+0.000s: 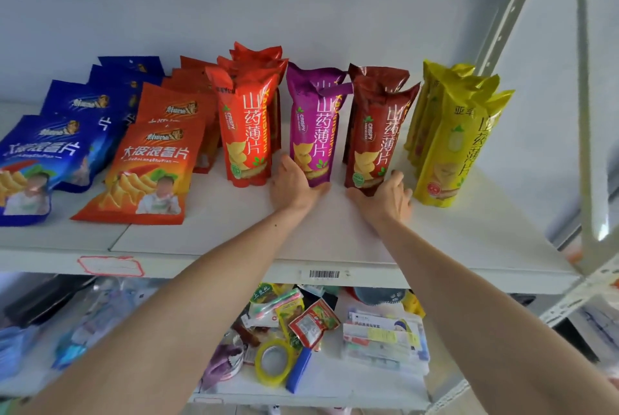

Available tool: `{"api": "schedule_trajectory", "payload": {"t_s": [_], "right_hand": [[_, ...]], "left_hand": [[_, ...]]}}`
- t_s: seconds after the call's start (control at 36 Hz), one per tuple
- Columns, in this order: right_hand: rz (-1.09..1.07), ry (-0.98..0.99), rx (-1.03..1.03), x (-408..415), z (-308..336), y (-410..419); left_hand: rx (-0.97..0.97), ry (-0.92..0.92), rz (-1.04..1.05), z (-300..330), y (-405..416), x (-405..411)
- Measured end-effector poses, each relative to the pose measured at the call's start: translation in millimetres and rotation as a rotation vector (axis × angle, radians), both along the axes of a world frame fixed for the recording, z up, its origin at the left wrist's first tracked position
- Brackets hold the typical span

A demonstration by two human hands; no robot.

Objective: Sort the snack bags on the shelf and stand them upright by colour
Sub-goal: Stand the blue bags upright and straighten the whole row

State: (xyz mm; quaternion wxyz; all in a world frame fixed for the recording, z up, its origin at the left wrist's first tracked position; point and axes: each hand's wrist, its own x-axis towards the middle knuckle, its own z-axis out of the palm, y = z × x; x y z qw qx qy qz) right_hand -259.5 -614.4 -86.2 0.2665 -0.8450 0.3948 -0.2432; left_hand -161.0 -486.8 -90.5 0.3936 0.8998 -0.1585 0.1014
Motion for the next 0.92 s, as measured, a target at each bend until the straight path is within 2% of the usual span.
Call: {"api": "schedule_trajectory", "payload": {"t_s": [0.25, 0.47, 0.72, 0.83, 0.92], "right_hand": [[0.028, 0.029, -0.052, 0, -4, -2], [0.045, 0.021, -0.001, -6, 0, 3], [-0.018, -0.062, -0.036, -21, -6, 30], [-0.052, -0.018, -0.105, -23, -3, 50], [0.000, 0.026, -0.168, -20, -2, 64]], "left_hand": [[0.031, -0.039, 0.014, -3, 0, 0], [0.010, 0.021, -0.038, 1, 8, -5], [0.119, -0.005, -0.059, -2, 43, -24], [0.139, -0.025, 0.024, -4, 65, -20], [0.047, 0.012, 0.124, 0, 80, -11]]}}
